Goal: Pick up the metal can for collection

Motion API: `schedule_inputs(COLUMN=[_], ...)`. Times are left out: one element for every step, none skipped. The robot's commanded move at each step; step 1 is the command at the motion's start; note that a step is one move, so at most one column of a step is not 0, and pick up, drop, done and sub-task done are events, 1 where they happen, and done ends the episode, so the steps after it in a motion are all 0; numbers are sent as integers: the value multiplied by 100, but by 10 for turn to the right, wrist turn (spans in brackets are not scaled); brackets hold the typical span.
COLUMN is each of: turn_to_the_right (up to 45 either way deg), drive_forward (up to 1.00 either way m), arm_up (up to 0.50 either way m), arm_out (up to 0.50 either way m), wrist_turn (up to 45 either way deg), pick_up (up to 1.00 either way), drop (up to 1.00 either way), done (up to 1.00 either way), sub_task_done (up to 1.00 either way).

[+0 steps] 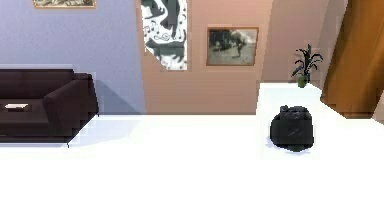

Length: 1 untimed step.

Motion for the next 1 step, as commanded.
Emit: schedule_inputs(turn_to_the_right=[0], drive_forward=[0], arm_up=[50], arm_out=[0], wrist_turn=[0], pick_up=[0], drop=[0], done=[0], sub_task_done=[0])
